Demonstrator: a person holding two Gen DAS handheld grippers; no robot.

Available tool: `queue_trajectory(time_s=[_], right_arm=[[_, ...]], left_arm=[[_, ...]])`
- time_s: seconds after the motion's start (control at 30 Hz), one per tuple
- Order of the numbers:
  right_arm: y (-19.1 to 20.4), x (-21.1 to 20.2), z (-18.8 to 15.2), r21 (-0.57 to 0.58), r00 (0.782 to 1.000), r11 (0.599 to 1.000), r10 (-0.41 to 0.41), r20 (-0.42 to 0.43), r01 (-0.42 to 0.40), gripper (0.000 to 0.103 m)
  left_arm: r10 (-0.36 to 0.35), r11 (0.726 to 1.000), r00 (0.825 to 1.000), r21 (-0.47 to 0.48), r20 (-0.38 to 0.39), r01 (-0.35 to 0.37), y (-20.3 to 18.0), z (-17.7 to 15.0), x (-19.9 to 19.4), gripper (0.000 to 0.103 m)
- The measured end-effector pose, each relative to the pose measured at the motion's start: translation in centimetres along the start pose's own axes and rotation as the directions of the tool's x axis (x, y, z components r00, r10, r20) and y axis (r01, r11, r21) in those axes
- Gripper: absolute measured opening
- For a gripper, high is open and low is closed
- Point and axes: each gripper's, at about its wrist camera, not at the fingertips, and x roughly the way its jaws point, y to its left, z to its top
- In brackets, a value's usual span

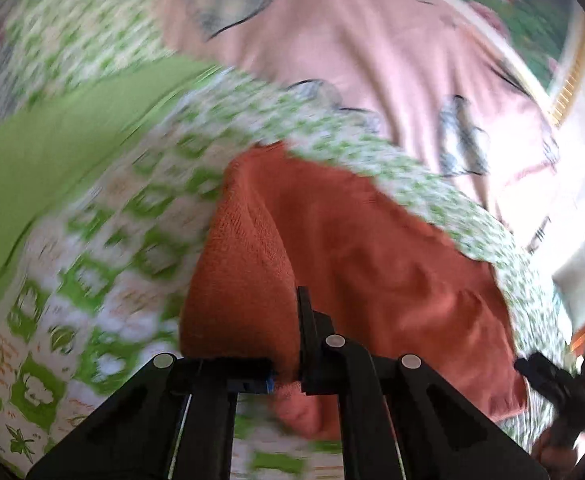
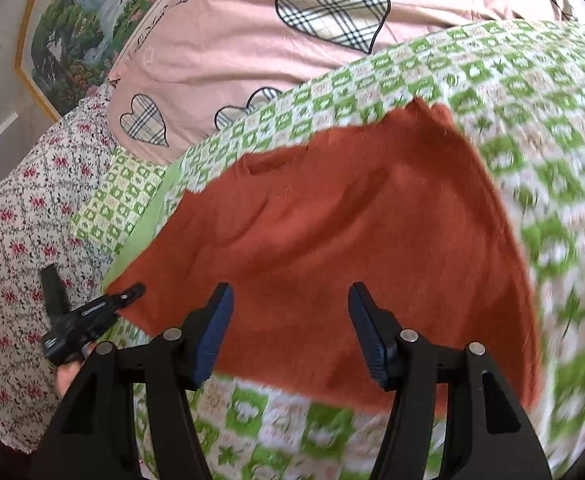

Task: Fold small clothes
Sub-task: 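Grasp the folded sweater edge with the left gripper while the right gripper grasps beside it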

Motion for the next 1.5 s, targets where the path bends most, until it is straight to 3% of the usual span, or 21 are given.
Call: queue_trajectory(time_s=[0.07,0.2,0.33,0.47,0.6,0.7,0.87,0.93,0.97,1.03,1.17,1.33,1.5], right_arm=[[-0.9,0.0,0.9,0.011,1.0,1.0,0.002,-0.001,-0.002,0.061],[-2.4,0.0,2.3,0.043,1.0,0.999,0.017,-0.013,-0.016,0.061],[-3.2,2.0,3.8,0.061,0.997,0.998,0.031,-0.073,-0.026,0.062],[-2.8,4.8,4.6,0.058,0.985,0.996,0.081,-0.153,-0.073,0.065],[-0.9,8.0,5.1,0.04,0.971,0.993,0.121,-0.207,-0.115,0.066],[1.1,11.3,6.1,0.04,0.948,0.983,0.186,-0.259,-0.181,0.067],[4.3,16.4,7.1,-0.036,0.927,0.982,0.163,-0.337,-0.186,0.066],[5.2,17.1,7.4,-0.077,0.931,0.98,0.148,-0.335,-0.184,0.036],[5.4,17.0,7.6,-0.083,0.933,0.979,0.151,-0.326,-0.187,0.021],[5.6,15.5,8.3,-0.083,0.94,0.973,0.183,-0.288,-0.214,0.017],[5.1,10.9,9.8,-0.134,0.959,0.968,0.18,-0.218,-0.212,0.015],[1.2,5.4,11.2,-0.171,0.985,0.979,0.084,-0.151,-0.11,0.015],[-4.8,4.5,10.6,-0.115,0.986,0.993,-0.011,-0.165,-0.008,0.015]], left_arm=[[-0.034,0.995,0.999,0.091,0.012,0.033,-3.3,0.0,-0.5,0.006],[-0.102,0.954,0.995,0.283,-0.021,0.104,-10.9,-2.3,0.2,0.006],[-0.042,0.906,0.996,0.416,-0.084,0.073,-15.4,-6.7,3.8,0.006],[0.001,0.889,0.995,0.456,-0.102,0.046,-16.1,-8.8,5.6,0.005],[-0.024,0.893,0.995,0.444,-0.099,0.066,-15.6,-8.4,5.1,0.005],[-0.045,0.899,0.994,0.429,-0.097,0.082,-15.1,-8.1,4.4,0.005],[-0.046,0.915,0.995,0.395,-0.093,0.079,-14.9,-7.7,3.8,0.005],[-0.047,0.913,0.995,0.4,-0.09,0.079,-14.9,-7.4,3.5,0.005],[-0.051,0.912,0.995,0.402,-0.088,0.082,-14.9,-7.2,3.2,0.005],[-0.072,0.905,0.994,0.413,-0.082,0.1,-15.4,-6.7,2.4,0.005],[-0.161,0.875,0.983,0.447,-0.093,0.186,-18.2,-6.2,0.9,0.005],[-0.284,0.826,0.946,0.461,-0.156,0.324,-23.4,-6.9,1.6,0.006],[-0.315,0.795,0.913,0.453,-0.259,0.403,-26.5,-9.4,4.8,0.006]])
